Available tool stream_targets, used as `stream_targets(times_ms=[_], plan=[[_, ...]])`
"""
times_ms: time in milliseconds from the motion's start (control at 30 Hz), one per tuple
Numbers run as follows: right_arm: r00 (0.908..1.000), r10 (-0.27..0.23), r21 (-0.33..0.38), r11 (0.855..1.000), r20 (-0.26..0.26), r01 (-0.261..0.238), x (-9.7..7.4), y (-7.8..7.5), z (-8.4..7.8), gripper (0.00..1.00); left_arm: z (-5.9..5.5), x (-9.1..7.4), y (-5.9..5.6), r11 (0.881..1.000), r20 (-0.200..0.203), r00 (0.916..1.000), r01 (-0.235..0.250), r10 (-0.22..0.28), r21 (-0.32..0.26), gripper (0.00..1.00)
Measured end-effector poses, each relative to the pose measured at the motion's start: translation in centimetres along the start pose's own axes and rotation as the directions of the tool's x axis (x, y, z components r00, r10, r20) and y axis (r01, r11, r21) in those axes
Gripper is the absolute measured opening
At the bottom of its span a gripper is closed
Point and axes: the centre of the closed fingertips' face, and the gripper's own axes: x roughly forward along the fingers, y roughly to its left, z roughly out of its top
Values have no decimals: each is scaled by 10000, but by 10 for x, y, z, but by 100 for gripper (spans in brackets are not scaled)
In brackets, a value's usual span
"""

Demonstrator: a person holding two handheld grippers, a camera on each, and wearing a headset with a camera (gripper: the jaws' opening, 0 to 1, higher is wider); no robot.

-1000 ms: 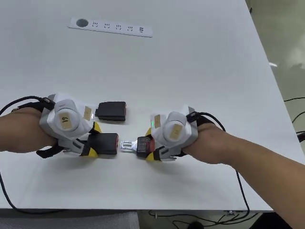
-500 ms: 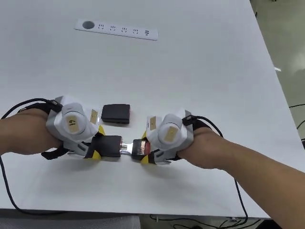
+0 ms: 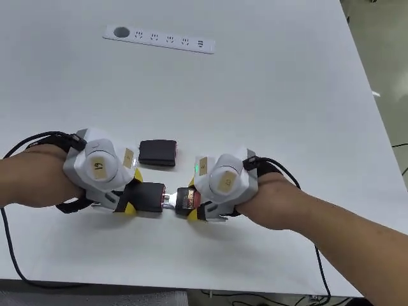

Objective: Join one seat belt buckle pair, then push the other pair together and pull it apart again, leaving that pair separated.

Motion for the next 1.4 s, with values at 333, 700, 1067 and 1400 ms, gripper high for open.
stream_targets(times_ms=[333,700,1067,1400], plan=[[9999,-67,93,9999,83,66,1,0,4,30,0,0,1,10000,-61,10000,-4,3,-65,32],[9996,-196,230,9996,204,191,5,0,10,30,-1,0,1,10000,-102,9999,-73,72,-15,32],[9999,-113,326,9994,55,111,10,4,16,30,-1,-1,1,10000,89,10000,-27,27,52,32],[10000,-70,267,9996,66,68,9,-1,13,29,-2,-1,2,10000,114,9999,-49,48,63,31]])
